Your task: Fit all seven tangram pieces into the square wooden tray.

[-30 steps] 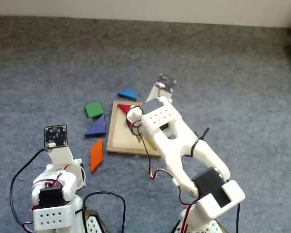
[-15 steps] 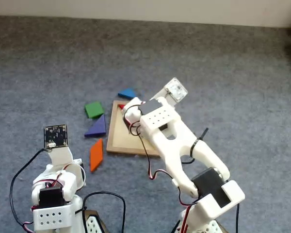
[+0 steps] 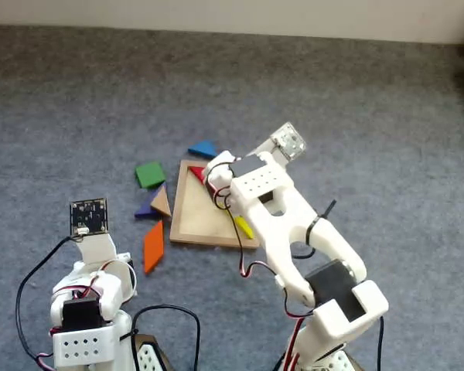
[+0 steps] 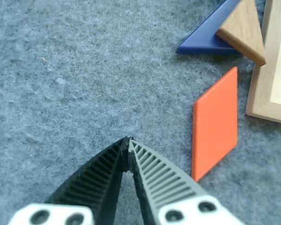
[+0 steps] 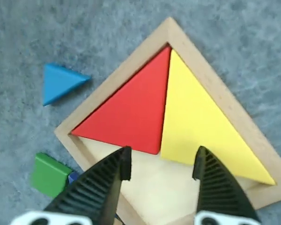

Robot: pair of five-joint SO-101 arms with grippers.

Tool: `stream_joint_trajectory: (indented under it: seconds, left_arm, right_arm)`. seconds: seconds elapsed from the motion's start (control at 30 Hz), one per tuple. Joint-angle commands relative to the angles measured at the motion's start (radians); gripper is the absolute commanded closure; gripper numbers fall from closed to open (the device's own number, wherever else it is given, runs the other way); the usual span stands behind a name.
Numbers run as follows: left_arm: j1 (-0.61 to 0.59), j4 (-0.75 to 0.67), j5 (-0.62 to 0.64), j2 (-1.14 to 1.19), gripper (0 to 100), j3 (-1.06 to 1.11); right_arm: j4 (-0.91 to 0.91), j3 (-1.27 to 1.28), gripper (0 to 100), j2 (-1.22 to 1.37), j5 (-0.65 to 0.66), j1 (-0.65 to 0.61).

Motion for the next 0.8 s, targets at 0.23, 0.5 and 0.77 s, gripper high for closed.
stream_joint_trajectory:
  seconds: [0.23, 0.5, 0.77]
  left_arm:
    - [0.012, 0.003, -0.002, -0.001, 99, 0.022]
    - [0.012, 0.003, -0.002, -0.001, 99, 0.022]
    - [0.012, 0.003, -0.002, -0.001, 99, 0.022]
  right_arm:
    - [-0.007, 0.001, 98.8, -0.255, 0.611, 0.025]
    - [0.002, 0.163, 99.3, -0.435, 0.85, 0.099]
    - [0.002, 0.372, 99.3, -0.73, 1.007, 0.182]
